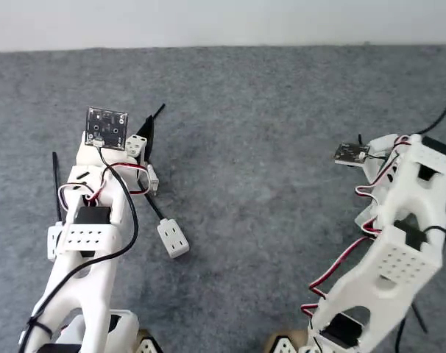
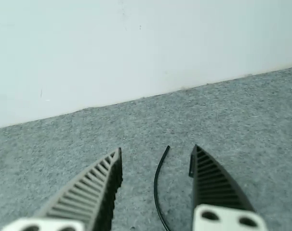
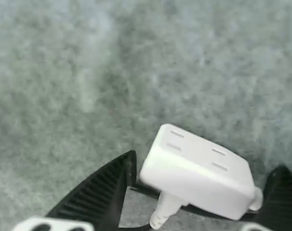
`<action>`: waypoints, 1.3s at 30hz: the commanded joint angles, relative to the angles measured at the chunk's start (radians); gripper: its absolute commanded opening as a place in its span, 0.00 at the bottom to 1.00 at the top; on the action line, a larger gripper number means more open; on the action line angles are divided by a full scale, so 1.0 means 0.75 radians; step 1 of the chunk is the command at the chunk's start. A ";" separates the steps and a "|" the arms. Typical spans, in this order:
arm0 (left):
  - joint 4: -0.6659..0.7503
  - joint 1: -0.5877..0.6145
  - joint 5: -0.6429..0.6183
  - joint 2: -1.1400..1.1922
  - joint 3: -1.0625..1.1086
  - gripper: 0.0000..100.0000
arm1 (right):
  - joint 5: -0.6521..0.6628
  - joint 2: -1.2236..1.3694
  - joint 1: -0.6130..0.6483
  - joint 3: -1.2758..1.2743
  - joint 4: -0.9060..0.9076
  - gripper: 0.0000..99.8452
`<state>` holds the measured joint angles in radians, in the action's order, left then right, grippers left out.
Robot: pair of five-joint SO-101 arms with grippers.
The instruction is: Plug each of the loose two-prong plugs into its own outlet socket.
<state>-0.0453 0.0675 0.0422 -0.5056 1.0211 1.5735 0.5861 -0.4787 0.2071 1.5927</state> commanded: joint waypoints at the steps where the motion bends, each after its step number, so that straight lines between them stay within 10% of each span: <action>1: 0.041 0.002 -0.008 -0.006 -0.017 0.23 | 0.018 -0.017 0.075 0.070 0.103 0.40; 24: 0.012 -0.002 -0.008 -0.018 -0.026 0.23 | -0.691 -0.056 0.934 0.068 0.028 0.40; 31: -0.683 0.006 -0.160 -0.018 -0.406 0.23 | -1.330 -0.064 1.100 0.078 -0.030 0.40; 39: -0.743 0.145 -0.155 -0.059 -0.459 0.23 | -1.510 -0.060 1.294 0.180 -0.095 0.40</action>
<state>-0.5946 0.1243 -0.0545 -0.5056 0.7357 0.5178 0.5877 0.4296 0.2486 1.5328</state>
